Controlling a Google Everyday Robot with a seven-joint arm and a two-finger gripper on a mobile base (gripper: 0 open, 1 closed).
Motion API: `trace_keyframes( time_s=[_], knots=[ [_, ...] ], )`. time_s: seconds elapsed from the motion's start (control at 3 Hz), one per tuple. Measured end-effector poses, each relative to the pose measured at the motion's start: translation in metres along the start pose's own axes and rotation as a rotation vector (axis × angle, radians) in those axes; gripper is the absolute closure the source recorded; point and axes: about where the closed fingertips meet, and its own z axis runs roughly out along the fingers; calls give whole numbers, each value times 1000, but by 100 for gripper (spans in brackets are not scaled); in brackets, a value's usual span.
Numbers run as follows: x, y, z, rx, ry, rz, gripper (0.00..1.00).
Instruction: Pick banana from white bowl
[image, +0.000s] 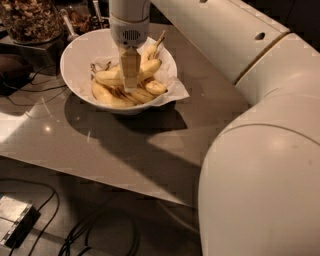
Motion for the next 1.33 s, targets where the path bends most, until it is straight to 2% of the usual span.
trace_keyframes(
  time_s=[0.33,0.67,1.33],
  knots=[
    [5,-8,16,-28,5,20,22],
    [8,-11,27,-47,4,32,38],
    [8,-11,24,-35,23,24,84]
  ],
)
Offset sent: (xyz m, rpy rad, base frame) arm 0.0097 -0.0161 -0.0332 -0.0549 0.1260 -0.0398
